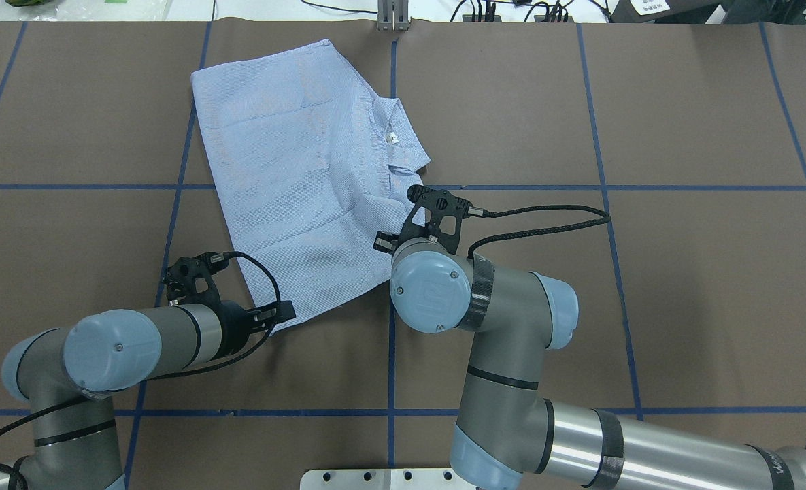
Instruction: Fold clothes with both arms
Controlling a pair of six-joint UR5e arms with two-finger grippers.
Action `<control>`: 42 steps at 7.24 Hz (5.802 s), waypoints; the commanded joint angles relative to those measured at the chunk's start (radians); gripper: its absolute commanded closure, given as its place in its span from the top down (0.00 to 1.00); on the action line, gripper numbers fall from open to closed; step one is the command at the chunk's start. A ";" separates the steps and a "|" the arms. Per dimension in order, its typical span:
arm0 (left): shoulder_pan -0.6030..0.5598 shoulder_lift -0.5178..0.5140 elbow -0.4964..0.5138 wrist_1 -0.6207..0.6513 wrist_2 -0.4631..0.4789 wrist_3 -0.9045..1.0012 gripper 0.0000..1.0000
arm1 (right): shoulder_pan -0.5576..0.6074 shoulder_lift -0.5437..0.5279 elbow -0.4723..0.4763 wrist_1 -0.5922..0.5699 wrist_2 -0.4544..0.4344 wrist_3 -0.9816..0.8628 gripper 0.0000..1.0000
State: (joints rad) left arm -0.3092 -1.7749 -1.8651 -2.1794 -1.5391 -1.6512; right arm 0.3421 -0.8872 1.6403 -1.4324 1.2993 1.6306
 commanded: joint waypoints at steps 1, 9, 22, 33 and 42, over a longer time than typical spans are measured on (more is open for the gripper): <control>0.008 -0.003 0.007 0.003 -0.001 0.001 0.61 | 0.000 -0.002 0.000 0.001 0.002 0.000 0.00; 0.010 0.002 0.012 0.016 0.002 -0.001 0.00 | 0.000 -0.004 0.001 0.001 0.002 0.000 0.00; 0.036 -0.076 -0.440 0.455 -0.095 -0.001 0.00 | -0.240 -0.232 0.728 -0.536 -0.118 0.081 0.00; -0.288 -0.445 0.380 0.189 -0.065 0.381 0.00 | 0.161 0.050 -0.152 0.009 0.054 -0.192 0.00; -0.476 -0.157 -0.190 0.536 -0.259 0.888 1.00 | 0.498 -0.204 0.209 -0.169 0.616 -0.657 1.00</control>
State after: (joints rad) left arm -0.7345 -1.9995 -1.9290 -1.7765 -1.7717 -0.8803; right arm 0.7471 -1.0113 1.7681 -1.5521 1.8104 1.1134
